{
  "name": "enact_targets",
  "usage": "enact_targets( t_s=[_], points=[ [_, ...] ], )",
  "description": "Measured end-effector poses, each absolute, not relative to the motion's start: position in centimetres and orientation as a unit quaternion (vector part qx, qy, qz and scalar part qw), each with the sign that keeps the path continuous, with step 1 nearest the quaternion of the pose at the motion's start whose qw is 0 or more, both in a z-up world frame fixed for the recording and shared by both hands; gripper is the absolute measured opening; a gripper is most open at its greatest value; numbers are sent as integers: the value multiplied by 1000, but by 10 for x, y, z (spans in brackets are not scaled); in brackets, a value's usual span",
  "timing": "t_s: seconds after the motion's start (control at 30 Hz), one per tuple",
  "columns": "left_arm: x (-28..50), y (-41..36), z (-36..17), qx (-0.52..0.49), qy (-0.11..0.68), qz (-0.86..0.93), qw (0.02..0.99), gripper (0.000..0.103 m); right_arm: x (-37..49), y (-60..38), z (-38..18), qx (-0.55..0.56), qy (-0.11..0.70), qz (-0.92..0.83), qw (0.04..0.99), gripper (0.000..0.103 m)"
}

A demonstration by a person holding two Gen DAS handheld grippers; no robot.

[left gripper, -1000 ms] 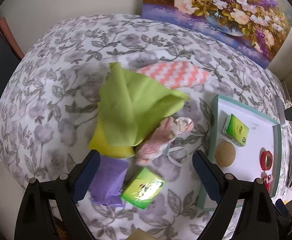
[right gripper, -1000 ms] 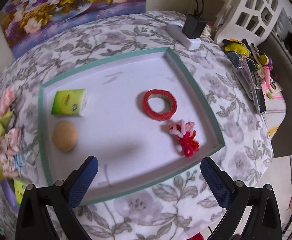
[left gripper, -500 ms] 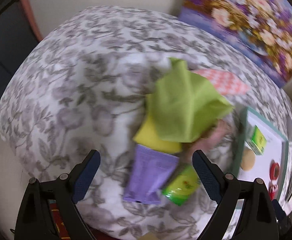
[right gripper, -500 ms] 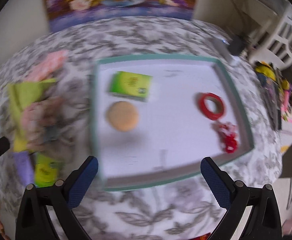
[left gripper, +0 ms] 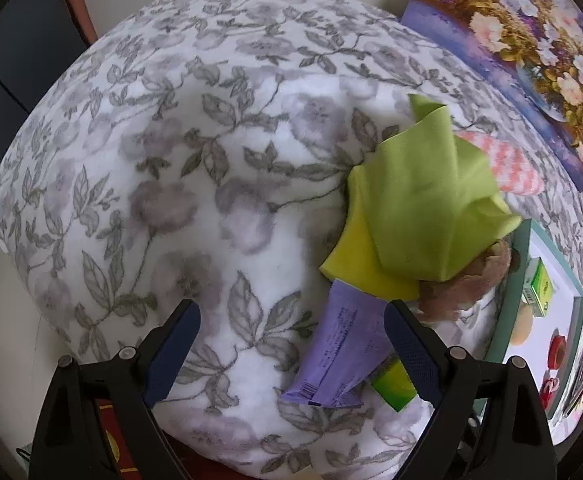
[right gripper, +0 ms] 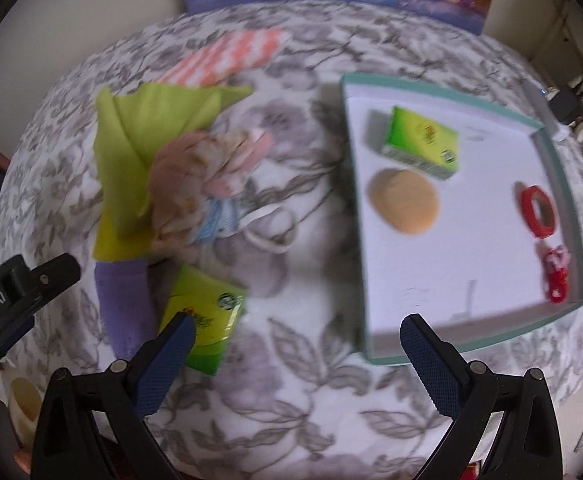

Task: Organize soft objects
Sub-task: 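Move both tools back to the pile, right tool toward the second green tissue pack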

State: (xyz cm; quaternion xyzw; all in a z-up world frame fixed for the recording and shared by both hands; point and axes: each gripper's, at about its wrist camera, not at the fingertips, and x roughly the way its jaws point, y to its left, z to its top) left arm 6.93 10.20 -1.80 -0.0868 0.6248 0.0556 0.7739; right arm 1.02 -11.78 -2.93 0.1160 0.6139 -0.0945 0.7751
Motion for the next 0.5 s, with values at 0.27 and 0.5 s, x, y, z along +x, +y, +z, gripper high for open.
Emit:
enact_targets(
  t_s=[0.27,0.5],
  points=[
    [73,117,-30,-107,639,81,757,93,20,-96,-46,129,629,-70,764,103],
    [73,124,-33,-119,644,86,751,94,32,-73,-60,115,633,-63,763,103]
  ],
)
